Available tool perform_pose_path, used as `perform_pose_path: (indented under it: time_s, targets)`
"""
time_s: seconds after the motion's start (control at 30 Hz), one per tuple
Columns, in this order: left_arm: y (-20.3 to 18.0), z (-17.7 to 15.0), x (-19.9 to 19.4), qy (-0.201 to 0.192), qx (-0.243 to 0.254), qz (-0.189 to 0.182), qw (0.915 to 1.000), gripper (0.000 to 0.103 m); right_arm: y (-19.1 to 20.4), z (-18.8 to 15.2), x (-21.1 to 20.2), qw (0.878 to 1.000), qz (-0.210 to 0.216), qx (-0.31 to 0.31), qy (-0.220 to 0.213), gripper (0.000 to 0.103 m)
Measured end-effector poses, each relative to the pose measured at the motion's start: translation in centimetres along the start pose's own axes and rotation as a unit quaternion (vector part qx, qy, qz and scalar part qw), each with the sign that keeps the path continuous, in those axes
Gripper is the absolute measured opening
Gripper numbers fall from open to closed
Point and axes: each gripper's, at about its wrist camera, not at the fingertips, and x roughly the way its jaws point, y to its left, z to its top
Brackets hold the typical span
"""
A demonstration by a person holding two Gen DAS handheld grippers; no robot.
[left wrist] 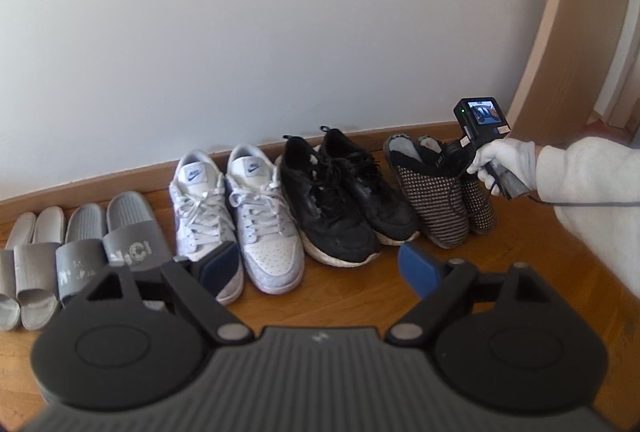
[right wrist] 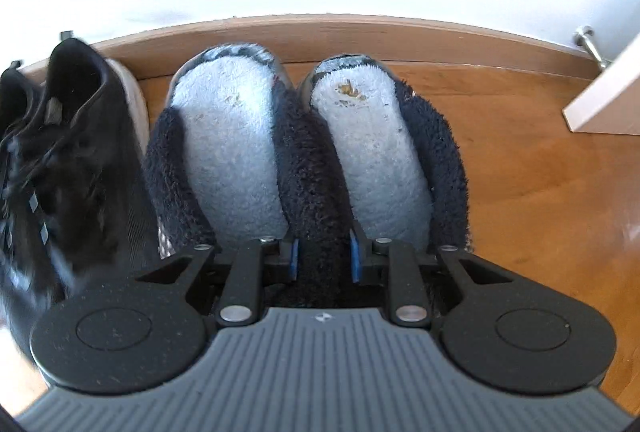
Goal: Organize scattered shoes
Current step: 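Set the knit slippers beside the black sneakers and open the right gripper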
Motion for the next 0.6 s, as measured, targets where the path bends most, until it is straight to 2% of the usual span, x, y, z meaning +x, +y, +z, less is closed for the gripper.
perform_pose_path:
  time_s: [0.07,0.33,0.5,0.6]
  targets:
    - [0.5,-0.2,0.2,0.003,-0.006,0.011,0.9999,0.087,1.1,1.0,1.3,1.0,-0.014,-0.018,0.01,0.021]
    - [1.8,-0.7,0.6,0.013,-0.018,0.033,0.9992,0.087,1.9,4.7,3.2,0.999,-0.032,-0.006,0.009,0.02]
    - [2.1,-0.9,0.9,0.019,-0.025,0.04,0.9987,0.087,1.4,5.6,4.1,1.0,-0.019,0.016,0.018,0.022]
    - [1.8,-1.0,0.9,0.023,-0.019,0.039,0.9988,0.087,1.0,5.6,4.3,0.999,-0.011,0.045,0.011,0.028]
